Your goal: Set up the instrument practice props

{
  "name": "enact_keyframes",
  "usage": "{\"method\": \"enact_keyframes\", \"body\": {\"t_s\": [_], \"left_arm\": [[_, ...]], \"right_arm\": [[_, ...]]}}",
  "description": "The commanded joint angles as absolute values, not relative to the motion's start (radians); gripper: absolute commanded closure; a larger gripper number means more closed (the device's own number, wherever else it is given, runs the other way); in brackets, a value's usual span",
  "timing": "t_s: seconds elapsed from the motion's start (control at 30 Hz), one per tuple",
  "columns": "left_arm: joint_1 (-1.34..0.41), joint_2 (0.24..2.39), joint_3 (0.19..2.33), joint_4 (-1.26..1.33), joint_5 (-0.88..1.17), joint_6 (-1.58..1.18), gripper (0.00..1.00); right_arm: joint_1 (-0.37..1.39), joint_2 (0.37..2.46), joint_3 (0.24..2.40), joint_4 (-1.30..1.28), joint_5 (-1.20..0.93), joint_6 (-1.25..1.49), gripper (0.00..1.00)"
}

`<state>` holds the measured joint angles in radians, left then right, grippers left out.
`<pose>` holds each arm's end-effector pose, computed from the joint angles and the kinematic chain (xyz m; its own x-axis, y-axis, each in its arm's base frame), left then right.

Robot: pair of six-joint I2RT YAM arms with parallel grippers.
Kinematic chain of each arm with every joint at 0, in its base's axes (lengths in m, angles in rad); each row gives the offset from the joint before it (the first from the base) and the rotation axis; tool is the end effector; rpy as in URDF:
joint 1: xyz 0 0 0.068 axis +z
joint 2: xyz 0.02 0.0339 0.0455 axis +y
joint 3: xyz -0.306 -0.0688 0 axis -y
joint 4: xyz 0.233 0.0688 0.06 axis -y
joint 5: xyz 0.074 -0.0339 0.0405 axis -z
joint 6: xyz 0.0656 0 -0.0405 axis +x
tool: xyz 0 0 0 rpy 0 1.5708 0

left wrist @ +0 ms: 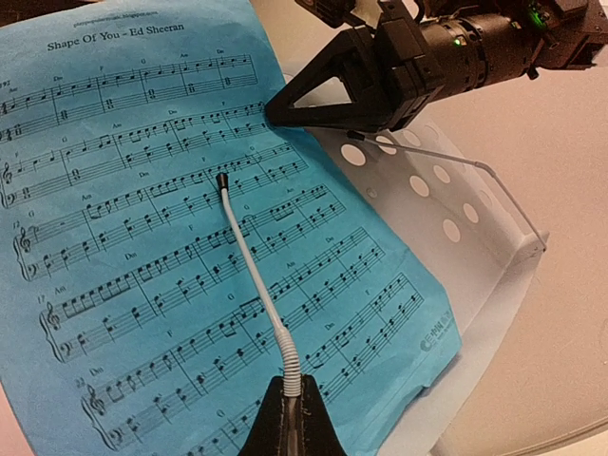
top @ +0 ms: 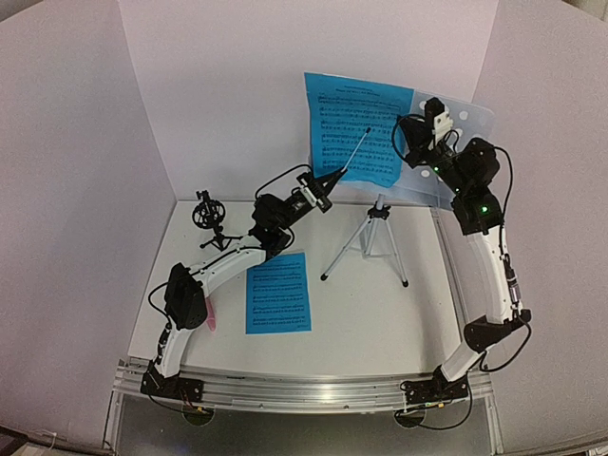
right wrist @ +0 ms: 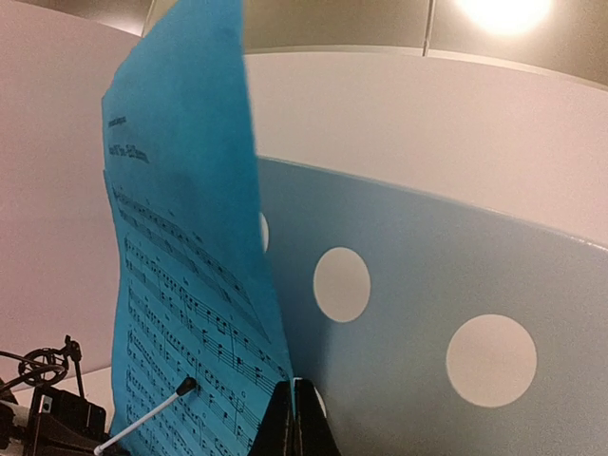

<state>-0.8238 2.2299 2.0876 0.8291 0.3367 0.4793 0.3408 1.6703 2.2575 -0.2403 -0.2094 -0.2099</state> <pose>0.3589 -0.4195 0.4679 0.7817 -0.2035 -0.5895 0.5698 0.6172 0.5425 0.3169 0.1268 0.6440 0.4199 -0.0673 -0.9051 -0.4332 0.8614 -0.2651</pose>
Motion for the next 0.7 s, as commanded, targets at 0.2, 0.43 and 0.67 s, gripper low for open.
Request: {"method": "enact_keyframes", "body": {"t_s": [0.2, 0.43, 0.67], "left_arm": [[-0.810, 2.200, 2.080, 0.792, 0.364, 0.520, 1.00], [-0.810, 2.202, 2.082, 0.793, 0.353, 0.522, 1.00], [-0.810, 2.204, 2.085, 0.794, 0.353, 0.522, 1.00]], "right_arm": [[0.336, 1.672, 2.226, -0.160, -0.211, -0.180, 1.00], [0.336, 1.641, 2.133, -0.047, -0.138, -0.105, 1.00], [0.338, 1.634, 2.103, 0.001, -0.114, -0.060, 1.00]]}}
